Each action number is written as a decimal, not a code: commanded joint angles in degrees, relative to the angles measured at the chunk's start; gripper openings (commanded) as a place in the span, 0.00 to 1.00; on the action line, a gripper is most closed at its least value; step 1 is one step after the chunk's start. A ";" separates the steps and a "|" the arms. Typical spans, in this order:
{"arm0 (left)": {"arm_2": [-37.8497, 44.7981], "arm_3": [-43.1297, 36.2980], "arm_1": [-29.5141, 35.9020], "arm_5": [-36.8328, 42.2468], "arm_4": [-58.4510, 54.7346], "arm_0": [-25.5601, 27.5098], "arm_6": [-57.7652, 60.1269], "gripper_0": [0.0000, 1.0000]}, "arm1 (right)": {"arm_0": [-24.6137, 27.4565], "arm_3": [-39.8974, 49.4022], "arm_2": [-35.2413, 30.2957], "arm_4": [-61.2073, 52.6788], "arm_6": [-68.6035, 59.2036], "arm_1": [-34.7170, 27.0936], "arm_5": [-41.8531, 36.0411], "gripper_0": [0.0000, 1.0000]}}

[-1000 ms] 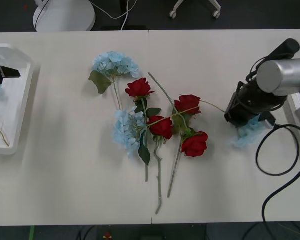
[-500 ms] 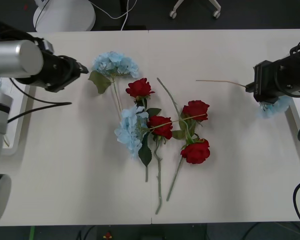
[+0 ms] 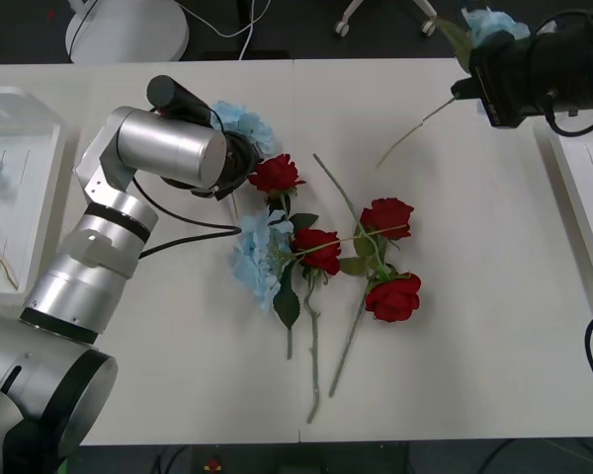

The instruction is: Put the red flowers into the right box and the blue flowers into the left box

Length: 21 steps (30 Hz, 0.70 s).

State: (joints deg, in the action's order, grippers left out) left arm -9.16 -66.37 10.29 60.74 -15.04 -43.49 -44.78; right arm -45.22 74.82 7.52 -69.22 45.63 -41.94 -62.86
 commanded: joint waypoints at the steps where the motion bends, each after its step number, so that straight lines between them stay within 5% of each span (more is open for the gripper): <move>1: -1.56 5.46 -0.97 -5.46 0.28 -4.33 -1.36 1.00 | -4.79 6.21 3.99 -4.08 9.48 -4.20 2.21 0.00; 7: -3.84 10.47 -0.89 -9.59 0.54 -4.33 -1.45 1.00 | -5.05 14.04 5.22 -8.65 23.98 -4.64 2.92 0.00; 13: -3.32 6.69 -0.27 -7.83 -0.69 -4.24 -1.53 1.00 | -5.05 18.61 5.22 -14.89 38.39 -4.03 4.85 0.00; 21: 0.37 -15.99 6.50 6.32 -9.21 3.23 -6.63 1.00 | -5.67 18.87 5.22 -19.99 52.37 0.89 6.78 0.00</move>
State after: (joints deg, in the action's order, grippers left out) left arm -11.52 -73.35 13.27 63.83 -21.06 -42.95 -45.30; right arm -47.52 92.03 12.89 -88.39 95.12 -43.40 -57.17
